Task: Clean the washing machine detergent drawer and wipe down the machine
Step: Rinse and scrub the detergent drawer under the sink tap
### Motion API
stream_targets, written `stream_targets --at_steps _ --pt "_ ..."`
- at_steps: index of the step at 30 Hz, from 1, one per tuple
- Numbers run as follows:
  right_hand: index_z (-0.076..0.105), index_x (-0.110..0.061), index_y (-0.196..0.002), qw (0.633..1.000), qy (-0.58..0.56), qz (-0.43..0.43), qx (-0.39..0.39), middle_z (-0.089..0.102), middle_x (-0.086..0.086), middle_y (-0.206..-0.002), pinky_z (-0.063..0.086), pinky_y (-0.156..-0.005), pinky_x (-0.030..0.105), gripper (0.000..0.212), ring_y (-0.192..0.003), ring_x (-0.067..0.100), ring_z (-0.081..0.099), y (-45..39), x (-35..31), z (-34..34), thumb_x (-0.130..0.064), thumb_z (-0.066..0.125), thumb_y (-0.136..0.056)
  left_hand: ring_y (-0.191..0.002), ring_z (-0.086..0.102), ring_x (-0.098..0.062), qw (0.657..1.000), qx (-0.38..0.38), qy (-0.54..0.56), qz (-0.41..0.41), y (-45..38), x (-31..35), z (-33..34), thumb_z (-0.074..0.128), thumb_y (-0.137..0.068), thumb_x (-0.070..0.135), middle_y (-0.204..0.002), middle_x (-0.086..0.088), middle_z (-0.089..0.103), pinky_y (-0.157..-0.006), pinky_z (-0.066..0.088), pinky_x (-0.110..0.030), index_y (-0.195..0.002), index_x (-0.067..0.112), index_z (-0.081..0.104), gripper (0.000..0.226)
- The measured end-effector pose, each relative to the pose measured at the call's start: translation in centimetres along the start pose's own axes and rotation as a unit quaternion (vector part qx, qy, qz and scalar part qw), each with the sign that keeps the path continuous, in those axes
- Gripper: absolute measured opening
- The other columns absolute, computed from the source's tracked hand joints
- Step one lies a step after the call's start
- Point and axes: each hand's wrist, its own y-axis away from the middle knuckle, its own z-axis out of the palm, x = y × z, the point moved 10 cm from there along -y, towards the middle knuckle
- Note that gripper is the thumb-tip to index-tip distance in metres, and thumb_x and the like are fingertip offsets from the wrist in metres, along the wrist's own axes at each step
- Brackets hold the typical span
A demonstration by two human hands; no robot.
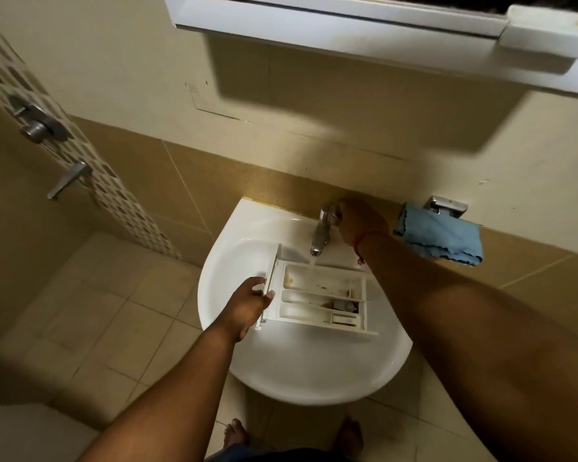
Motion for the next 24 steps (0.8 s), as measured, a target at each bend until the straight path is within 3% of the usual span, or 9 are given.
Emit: stream_targets --at_steps 3,5,8,11,12,13,17,20,24 --pt "0.053 -0.009 -0.125 0.985 -0.133 0.066 0.087 0.056 0.014 -0.12 0.048 -0.087 0.037 0.03 -0.108 0.031 0.057 2.5 1.0 0.3 -0.022 0.05 -0.098 -0.114 0.06 -0.035 1.0 -0.005 0.009 -0.004 0.0 -0.1 0.1 0.066 -0.094 0.024 -0.122 -0.016 0.062 -0.101 0.048 -0.052 -0.13 0.021 0.05 0.04" --pt "0.053 -0.005 -0.12 0.956 -0.233 0.145 0.105 0.058 0.016 -0.117 0.048 -0.087 0.033 0.025 -0.107 0.031 0.058 4.4 2.6 2.3 -0.014 0.046 -0.098 -0.113 0.061 -0.035 1.0 -0.009 0.009 -0.001 0.0 0.0 0.0 0.066 -0.094 0.025 -0.122 -0.016 0.062 -0.1 0.049 -0.052 -0.13 0.021 0.05 0.04" --pt "0.055 -0.001 -0.123 0.929 -0.301 0.207 -0.058 0.061 0.019 -0.124 0.047 -0.092 0.029 0.029 -0.113 0.029 0.06 6.7 2.3 9.4 -0.009 0.043 -0.097 -0.112 0.06 -0.028 1.0 -0.012 -0.003 0.006 0.0 0.2 -0.1 0.065 -0.094 0.026 -0.122 -0.015 0.061 -0.1 0.049 -0.044 -0.133 0.02 0.049 0.043" --pt "0.04 -0.017 -0.139 0.772 -0.579 0.237 -0.113 0.048 0.023 -0.14 0.049 -0.1 0.033 0.048 -0.106 0.016 0.062 8.4 -0.6 13.4 0.001 0.042 -0.095 -0.11 0.06 -0.026 1.0 -0.019 -0.012 0.01 0.1 0.3 -0.1 0.064 -0.095 0.026 -0.122 -0.015 0.06 -0.096 0.049 -0.035 -0.133 0.02 0.048 0.041" --pt "0.038 -0.017 -0.141 0.763 -0.595 0.234 -0.094 0.048 0.02 -0.14 0.049 -0.1 0.031 0.05 -0.101 0.012 0.061 7.9 -0.7 13.7 0.002 0.041 -0.095 -0.11 0.06 -0.027 1.0 -0.022 -0.014 0.013 0.2 0.4 0.0 0.064 -0.095 0.026 -0.122 -0.015 0.06 -0.093 0.048 -0.032 -0.132 0.021 0.048 0.041" --pt "0.039 -0.012 -0.142 0.778 -0.585 0.214 -0.086 0.05 0.016 -0.136 0.05 -0.098 0.029 0.048 -0.097 0.01 0.062 7.5 -1.2 13.6 0.002 0.04 -0.096 -0.111 0.06 -0.026 0.999 -0.025 -0.017 0.016 0.2 0.4 0.0 0.064 -0.095 0.026 -0.122 -0.014 0.06 -0.092 0.047 -0.03 -0.132 0.021 0.048 0.04" --pt "0.064 0.003 -0.11 0.934 -0.321 0.055 -0.146 0.065 0.015 -0.112 0.049 -0.095 0.032 0.02 -0.1 0.025 0.063 7.3 -5.2 12.9 -0.004 0.056 -0.093 -0.11 0.061 -0.028 0.999 -0.03 -0.024 0.021 0.0 0.5 0.0 0.064 -0.095 0.027 -0.119 -0.015 0.062 -0.093 0.048 -0.032 -0.131 0.02 0.048 0.04" --pt "0.059 -0.004 -0.114 0.959 -0.229 -0.009 -0.166 0.062 0.016 -0.114 0.047 -0.087 0.033 0.022 -0.106 0.031 0.059 9.1 -6.8 14.3 -0.012 0.053 -0.095 -0.108 0.062 -0.027 0.999 -0.029 -0.026 0.022 -0.2 0.4 -0.1 0.065 -0.095 0.026 -0.12 -0.015 0.062 -0.097 0.05 -0.034 -0.131 0.021 0.049 0.04" --pt "0.033 -0.021 -0.146 0.97 -0.002 -0.056 -0.238 0.042 0.006 -0.148 0.036 -0.109 0.043 0.063 -0.131 0.029 0.045 10.5 -3.6 16.0 -0.057 0.04 -0.095 -0.109 0.062 -0.025 0.999 -0.027 -0.019 0.02 -0.4 0.3 -0.3 0.066 -0.094 0.025 -0.121 -0.014 0.062 -0.099 0.049 -0.036 -0.133 0.021 0.05 0.042"
